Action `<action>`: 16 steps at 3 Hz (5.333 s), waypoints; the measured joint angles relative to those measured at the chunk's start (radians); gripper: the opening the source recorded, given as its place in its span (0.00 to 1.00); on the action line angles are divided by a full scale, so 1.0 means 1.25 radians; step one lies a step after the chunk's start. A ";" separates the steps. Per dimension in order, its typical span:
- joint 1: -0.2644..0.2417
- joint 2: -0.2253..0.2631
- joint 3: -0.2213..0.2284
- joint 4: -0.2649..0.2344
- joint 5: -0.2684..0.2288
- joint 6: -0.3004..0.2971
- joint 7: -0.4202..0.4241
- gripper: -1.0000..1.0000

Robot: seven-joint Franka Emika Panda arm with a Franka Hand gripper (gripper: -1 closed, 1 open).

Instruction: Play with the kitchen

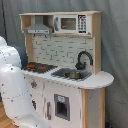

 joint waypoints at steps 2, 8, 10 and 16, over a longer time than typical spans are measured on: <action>0.000 -0.004 -0.002 -0.064 -0.095 0.077 0.088 1.00; 0.001 -0.002 -0.024 -0.294 -0.434 0.294 0.287 1.00; -0.013 -0.038 -0.023 -0.340 -0.435 0.296 0.438 1.00; -0.052 -0.168 -0.018 -0.212 -0.431 0.336 0.604 0.00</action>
